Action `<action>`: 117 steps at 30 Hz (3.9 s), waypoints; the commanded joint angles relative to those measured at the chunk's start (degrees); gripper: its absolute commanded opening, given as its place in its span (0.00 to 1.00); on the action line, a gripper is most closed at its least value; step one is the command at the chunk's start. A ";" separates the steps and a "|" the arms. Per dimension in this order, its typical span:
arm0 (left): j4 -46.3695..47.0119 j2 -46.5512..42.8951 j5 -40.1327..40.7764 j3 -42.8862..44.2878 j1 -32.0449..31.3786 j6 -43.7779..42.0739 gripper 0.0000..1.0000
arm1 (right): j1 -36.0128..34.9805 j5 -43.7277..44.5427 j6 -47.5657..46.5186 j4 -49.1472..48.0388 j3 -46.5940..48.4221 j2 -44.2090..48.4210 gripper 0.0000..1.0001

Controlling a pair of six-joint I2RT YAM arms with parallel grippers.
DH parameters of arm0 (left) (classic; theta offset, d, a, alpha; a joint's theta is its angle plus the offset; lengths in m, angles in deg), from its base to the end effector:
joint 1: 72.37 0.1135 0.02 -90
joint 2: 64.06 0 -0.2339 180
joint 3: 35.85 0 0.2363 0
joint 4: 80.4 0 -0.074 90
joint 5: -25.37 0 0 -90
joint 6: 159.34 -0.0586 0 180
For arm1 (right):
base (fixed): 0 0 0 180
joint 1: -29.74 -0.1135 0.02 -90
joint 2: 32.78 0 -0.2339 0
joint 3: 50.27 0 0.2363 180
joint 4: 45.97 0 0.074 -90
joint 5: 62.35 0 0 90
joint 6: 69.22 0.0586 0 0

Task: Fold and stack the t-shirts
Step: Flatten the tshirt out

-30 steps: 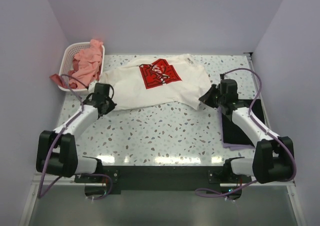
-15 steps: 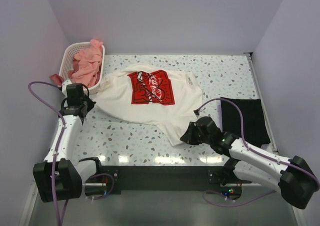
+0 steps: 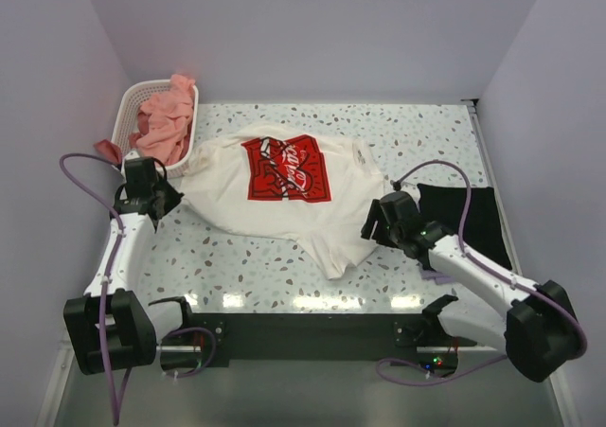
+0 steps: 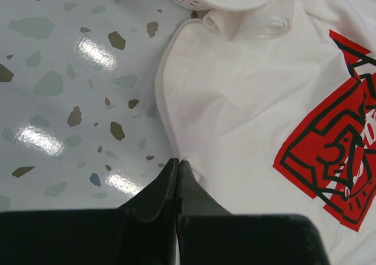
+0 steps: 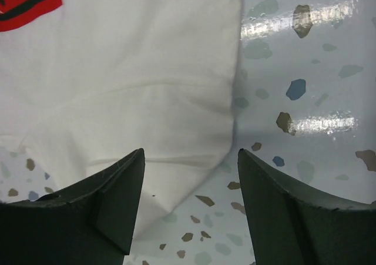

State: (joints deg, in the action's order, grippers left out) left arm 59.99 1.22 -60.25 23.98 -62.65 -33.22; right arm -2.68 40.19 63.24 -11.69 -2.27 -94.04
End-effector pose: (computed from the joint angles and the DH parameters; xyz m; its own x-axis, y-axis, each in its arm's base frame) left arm 0.2466 0.0468 0.2098 -0.4330 -0.6705 -0.6025 -0.5902 0.7161 -0.3727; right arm 0.1977 0.1105 0.1676 -0.7292 0.3175 -0.6062 0.1256 0.9329 0.3376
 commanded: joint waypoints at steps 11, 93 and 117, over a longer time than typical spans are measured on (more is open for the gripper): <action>2.67 0.29 -4.12 0.84 0.48 -2.19 0.00 | 7.81 2.14 -0.63 -7.97 0.54 -9.67 0.66; 19.80 38.01 -31.81 78.31 9.18 16.71 0.00 | 25.65 -1.28 -5.28 -7.53 82.57 -23.57 0.00; 18.77 14.27 -16.97 -3.63 8.48 8.27 0.00 | 28.82 -19.47 -1.67 -6.83 7.40 -13.27 0.14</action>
State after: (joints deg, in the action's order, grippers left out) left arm 79.22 18.99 -82.70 21.51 -54.13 -21.59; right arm 25.73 24.56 63.20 -15.36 5.49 -107.20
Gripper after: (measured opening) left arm 0.014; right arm 0.106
